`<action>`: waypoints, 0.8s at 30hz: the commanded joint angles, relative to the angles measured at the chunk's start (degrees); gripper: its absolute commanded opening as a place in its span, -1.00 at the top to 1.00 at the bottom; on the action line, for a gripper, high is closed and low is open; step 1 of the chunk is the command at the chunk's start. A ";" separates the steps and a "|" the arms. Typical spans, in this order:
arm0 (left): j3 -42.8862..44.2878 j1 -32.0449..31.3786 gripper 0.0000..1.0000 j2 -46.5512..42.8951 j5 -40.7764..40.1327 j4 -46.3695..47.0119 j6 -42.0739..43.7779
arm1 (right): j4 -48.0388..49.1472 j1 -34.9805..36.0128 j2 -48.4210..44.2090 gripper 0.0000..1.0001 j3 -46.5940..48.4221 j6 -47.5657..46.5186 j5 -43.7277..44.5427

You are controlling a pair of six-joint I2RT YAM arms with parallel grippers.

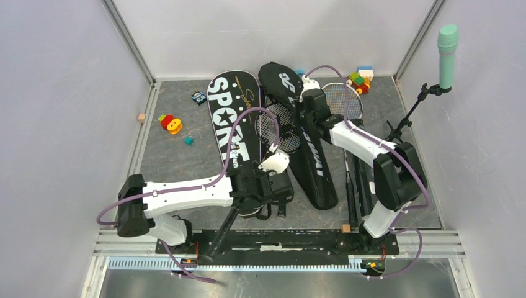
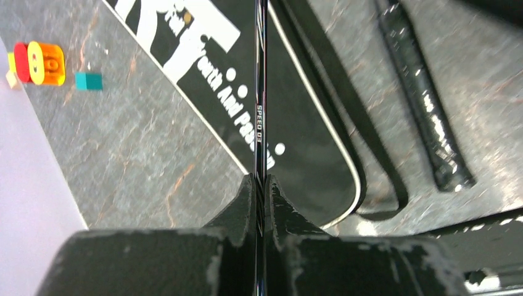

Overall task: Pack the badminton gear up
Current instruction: Place the racket in the racket bag.

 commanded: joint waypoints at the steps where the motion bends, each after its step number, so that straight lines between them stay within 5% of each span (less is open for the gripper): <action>1: 2.89 0.75 0.95 1.70 -6.02 14.42 6.90 | 6.07 0.13 -5.22 1.00 -2.25 2.37 -8.02; 11: 1.66 7.81 0.96 8.80 -6.05 29.95 8.89 | 15.71 0.07 -10.48 1.00 -10.66 9.04 -20.89; 17: 2.03 9.71 0.96 12.26 -13.07 34.35 5.53 | 22.54 -0.38 -11.57 1.00 -15.90 16.53 -27.01; 24: 0.17 13.65 0.96 15.70 -13.08 50.23 3.85 | 25.22 -0.54 -13.95 1.00 -19.35 22.15 -32.34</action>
